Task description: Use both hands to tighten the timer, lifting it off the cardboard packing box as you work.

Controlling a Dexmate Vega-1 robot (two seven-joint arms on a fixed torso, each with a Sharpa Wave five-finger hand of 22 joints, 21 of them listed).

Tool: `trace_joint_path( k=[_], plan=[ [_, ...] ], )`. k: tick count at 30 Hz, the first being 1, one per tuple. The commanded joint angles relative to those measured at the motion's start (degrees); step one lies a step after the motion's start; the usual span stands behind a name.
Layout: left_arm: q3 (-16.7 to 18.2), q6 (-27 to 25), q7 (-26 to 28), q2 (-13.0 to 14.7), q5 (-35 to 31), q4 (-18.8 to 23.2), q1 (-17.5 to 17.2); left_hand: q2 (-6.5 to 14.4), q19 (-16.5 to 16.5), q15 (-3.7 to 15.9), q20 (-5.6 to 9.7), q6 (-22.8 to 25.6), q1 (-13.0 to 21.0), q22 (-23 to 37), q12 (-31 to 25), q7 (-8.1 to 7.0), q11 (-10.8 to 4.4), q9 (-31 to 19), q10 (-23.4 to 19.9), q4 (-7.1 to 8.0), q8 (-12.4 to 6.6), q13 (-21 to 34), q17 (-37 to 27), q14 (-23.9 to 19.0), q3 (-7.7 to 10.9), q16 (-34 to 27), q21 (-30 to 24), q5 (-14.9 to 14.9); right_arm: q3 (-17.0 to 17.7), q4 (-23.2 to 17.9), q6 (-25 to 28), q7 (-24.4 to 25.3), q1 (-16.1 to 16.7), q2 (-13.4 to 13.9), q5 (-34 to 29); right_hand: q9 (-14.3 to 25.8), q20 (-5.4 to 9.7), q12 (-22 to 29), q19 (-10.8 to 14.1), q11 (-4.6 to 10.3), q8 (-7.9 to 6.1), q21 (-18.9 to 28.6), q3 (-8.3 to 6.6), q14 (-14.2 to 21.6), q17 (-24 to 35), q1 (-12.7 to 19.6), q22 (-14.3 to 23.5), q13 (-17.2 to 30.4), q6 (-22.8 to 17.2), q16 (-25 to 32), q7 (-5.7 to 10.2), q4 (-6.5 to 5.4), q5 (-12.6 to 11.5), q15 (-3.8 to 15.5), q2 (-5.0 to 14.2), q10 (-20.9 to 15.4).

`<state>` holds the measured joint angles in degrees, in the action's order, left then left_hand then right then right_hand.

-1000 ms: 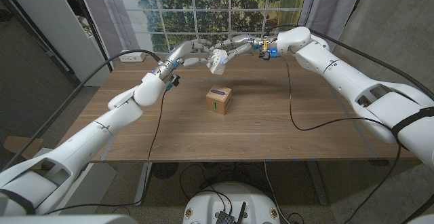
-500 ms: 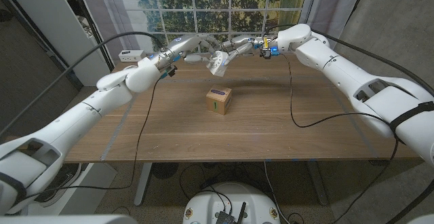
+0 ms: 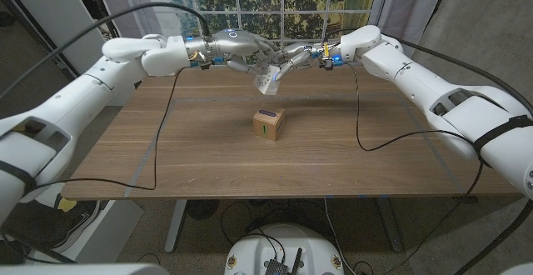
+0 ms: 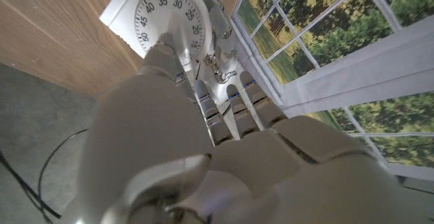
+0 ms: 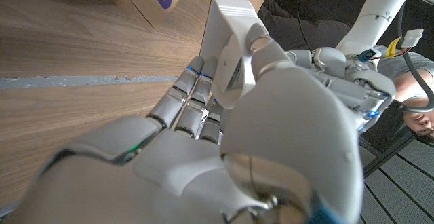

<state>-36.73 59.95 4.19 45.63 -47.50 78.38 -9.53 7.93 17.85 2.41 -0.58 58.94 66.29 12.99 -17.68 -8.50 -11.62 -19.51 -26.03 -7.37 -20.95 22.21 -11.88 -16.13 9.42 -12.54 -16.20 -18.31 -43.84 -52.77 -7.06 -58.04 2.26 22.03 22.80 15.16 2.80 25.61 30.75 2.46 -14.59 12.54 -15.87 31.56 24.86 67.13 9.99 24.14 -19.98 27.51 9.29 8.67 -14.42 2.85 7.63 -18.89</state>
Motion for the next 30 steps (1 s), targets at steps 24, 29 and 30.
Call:
trace_joint_path(
  k=[24,29,30],
  plan=[
    [11.91,-22.72,1.16,1.87,24.50,12.82,-20.91,-0.22,-0.45,6.95,-1.00,-10.01,-6.29,0.99,0.61,-1.55,3.84,-0.22,1.85,5.57,4.63,1.83,-1.24,-1.94,-4.58,-0.71,-1.97,1.16,1.90,-2.40,2.52,0.18,1.68,1.29,1.84,-0.32,3.23,5.74,0.23,1.77,0.53,-0.20,-0.87,0.64,0.47,-1.16,0.18,12.72,-0.36,-1.00,0.84,-0.85,-0.24,10.12,1.30,-7.76],
    [13.17,-27.24,-1.11,2.17,27.49,15.72,-23.92,-0.76,-1.02,6.29,-1.60,-10.45,-6.59,0.94,1.17,-1.12,3.87,0.06,3.26,5.68,5.08,1.95,-1.27,-0.89,-5.14,-0.27,-1.87,1.21,2.52,-4.89,3.60,0.66,2.72,2.51,2.73,-0.35,3.23,5.72,0.24,1.86,0.59,-0.21,-0.88,0.72,0.54,-1.21,0.18,12.78,-0.39,-1.04,0.84,-0.85,-0.23,10.10,1.33,-7.77],
    [13.56,-28.21,-0.99,1.91,28.43,16.13,-24.75,-0.82,-1.10,6.29,-1.63,-10.55,-6.63,0.93,1.18,-1.01,3.88,0.10,3.28,5.70,5.16,1.97,-1.28,-0.80,-5.20,-0.24,-1.85,1.21,2.69,-5.60,3.70,0.93,3.04,2.86,2.85,-0.36,3.19,5.74,0.25,1.78,0.60,-0.20,-0.88,0.70,0.54,-1.21,0.18,12.79,-0.39,-1.08,0.79,-0.84,-0.24,10.10,1.31,-7.83]
  ],
)
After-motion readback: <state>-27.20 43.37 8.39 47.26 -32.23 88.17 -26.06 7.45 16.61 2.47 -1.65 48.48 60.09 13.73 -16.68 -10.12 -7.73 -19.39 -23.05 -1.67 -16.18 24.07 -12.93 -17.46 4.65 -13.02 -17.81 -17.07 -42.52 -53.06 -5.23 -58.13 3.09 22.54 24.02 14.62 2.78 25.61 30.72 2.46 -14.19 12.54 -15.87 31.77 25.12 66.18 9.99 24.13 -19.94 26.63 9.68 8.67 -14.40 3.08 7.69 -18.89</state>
